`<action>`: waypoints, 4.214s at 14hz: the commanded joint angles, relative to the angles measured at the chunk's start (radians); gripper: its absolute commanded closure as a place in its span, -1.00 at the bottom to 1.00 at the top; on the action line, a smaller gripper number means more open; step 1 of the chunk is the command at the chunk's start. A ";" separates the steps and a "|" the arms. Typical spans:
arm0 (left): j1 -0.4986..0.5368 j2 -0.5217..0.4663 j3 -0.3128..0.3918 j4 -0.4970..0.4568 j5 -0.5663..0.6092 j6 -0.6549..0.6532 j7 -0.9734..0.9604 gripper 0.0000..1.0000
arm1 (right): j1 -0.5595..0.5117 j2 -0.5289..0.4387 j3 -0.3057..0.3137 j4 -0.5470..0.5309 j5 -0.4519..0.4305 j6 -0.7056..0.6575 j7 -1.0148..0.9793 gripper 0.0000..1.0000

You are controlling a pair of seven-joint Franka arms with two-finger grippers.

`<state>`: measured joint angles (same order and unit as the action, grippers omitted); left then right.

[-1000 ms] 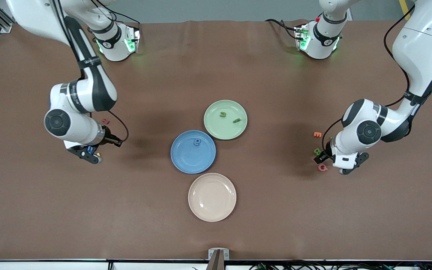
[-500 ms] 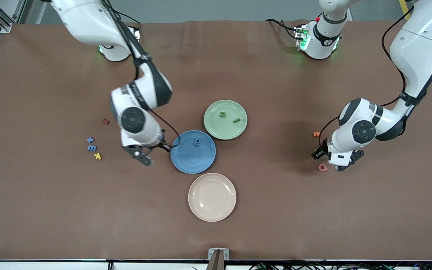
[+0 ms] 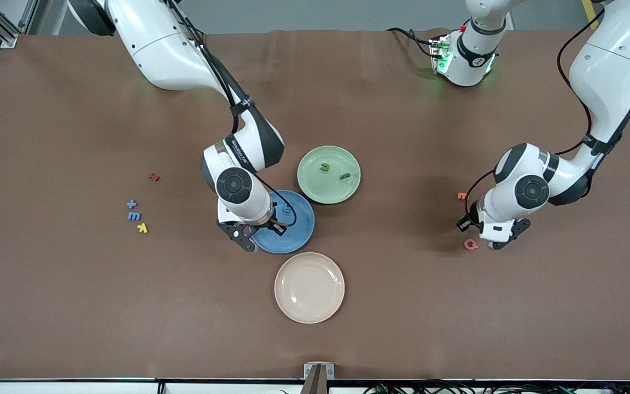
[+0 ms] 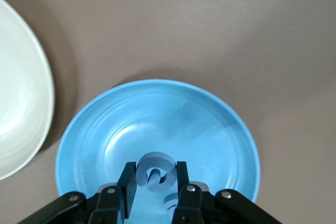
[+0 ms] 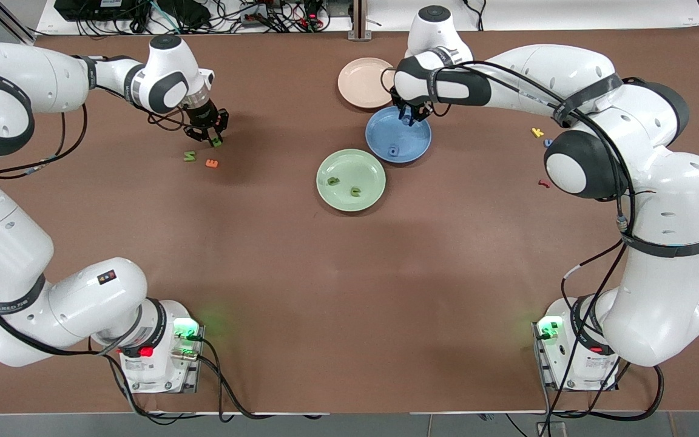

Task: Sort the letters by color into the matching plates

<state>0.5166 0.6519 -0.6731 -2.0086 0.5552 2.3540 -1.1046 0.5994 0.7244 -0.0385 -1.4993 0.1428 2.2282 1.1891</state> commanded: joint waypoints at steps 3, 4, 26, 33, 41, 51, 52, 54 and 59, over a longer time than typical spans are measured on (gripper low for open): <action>0.013 -0.069 -0.081 -0.009 0.014 -0.039 -0.032 0.99 | 0.043 0.041 -0.008 0.028 0.076 0.071 0.010 0.64; 0.013 -0.075 -0.123 -0.003 0.014 -0.071 -0.053 0.99 | 0.051 0.047 -0.008 0.028 0.084 0.086 0.010 0.64; -0.601 0.043 -0.139 0.125 0.020 0.024 -0.862 0.83 | -0.306 -0.377 -0.032 -0.188 -0.011 -0.415 -0.858 -1.00; -0.636 0.051 -0.079 0.169 0.023 0.018 -0.913 -1.00 | -0.625 -0.464 -0.032 -0.383 -0.117 -0.282 -1.524 -1.00; -0.345 -0.136 -0.083 0.048 0.026 -0.076 -0.634 -0.95 | -0.684 -0.487 -0.032 -0.742 -0.152 0.211 -1.603 -1.00; 0.046 -0.227 -0.086 -0.154 0.028 -0.056 0.012 -0.86 | -0.691 -0.339 -0.029 -0.742 -0.140 0.306 -1.493 -0.74; 0.077 -0.224 -0.086 -0.166 0.028 -0.039 0.064 -0.86 | -0.688 -0.338 -0.029 -0.742 -0.140 0.307 -1.490 -0.69; 0.131 -0.218 -0.085 -0.209 0.029 0.032 0.161 -0.85 | -0.685 -0.330 -0.029 -0.742 -0.138 0.308 -1.440 -0.65; 0.203 -0.189 -0.085 -0.248 0.127 0.106 0.270 -0.72 | -0.670 -0.323 -0.026 -0.765 -0.138 0.343 -1.410 -0.54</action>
<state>0.6933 0.4627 -0.7507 -2.2320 0.6265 2.4180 -0.8553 -0.0787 0.4030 -0.0679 -2.2358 0.0067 2.5283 -0.2436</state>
